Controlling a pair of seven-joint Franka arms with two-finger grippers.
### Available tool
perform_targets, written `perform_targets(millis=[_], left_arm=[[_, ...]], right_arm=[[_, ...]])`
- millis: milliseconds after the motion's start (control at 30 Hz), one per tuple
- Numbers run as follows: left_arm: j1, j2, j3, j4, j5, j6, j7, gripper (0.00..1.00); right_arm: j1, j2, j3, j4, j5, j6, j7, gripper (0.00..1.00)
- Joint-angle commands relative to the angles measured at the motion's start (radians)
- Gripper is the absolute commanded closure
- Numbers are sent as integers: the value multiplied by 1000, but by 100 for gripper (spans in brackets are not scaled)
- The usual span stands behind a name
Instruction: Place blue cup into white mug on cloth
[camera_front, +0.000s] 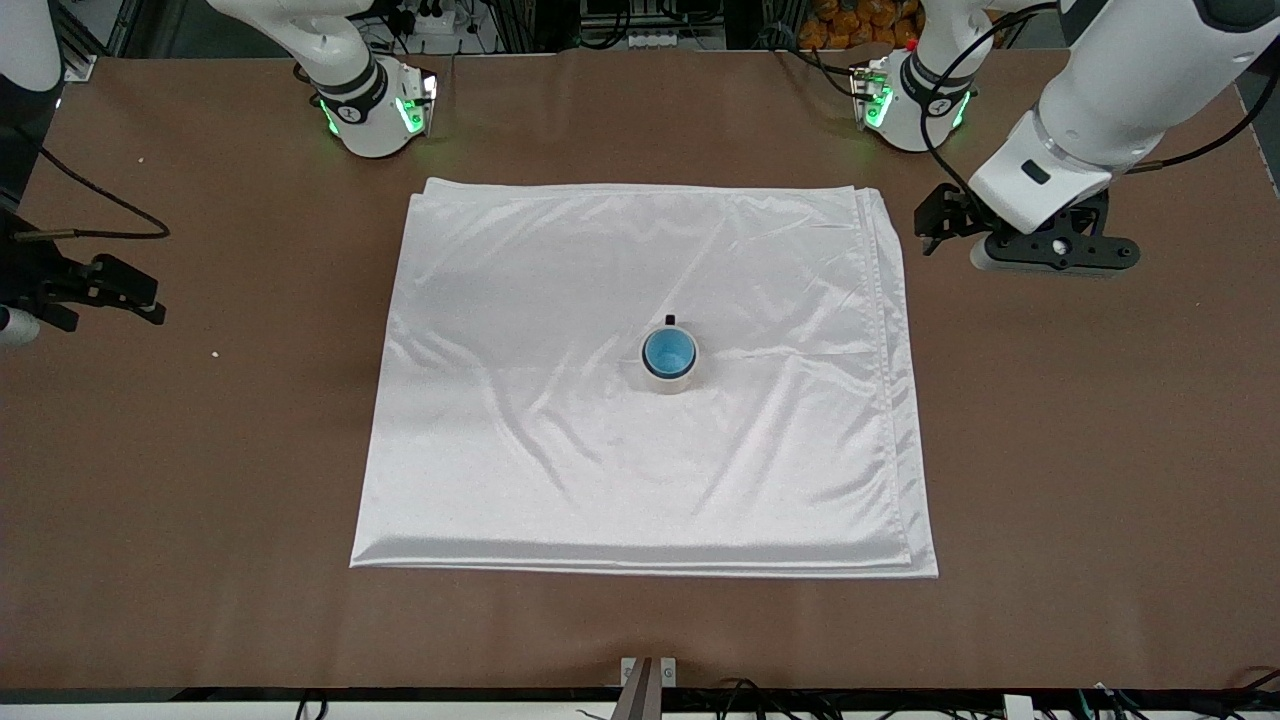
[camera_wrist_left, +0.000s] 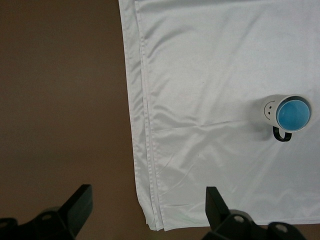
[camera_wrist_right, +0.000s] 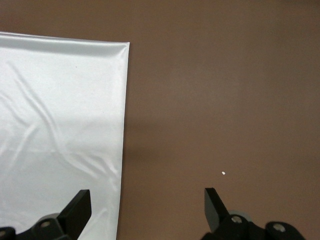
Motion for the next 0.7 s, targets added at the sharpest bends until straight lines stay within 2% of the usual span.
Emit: perform_targets(millis=[0, 200, 667], left_arm=[[3, -8, 35, 44, -13, -16, 33, 0], [3, 3, 76, 94, -19, -18, 50, 0], [0, 14, 78, 125, -10, -16, 52, 0]], right_arm=[[-13, -14, 15, -9, -8, -4, -9, 0], [-13, -14, 15, -9, -8, -5, -9, 0], [-13, -14, 15, -8, -8, -5, -9, 0]])
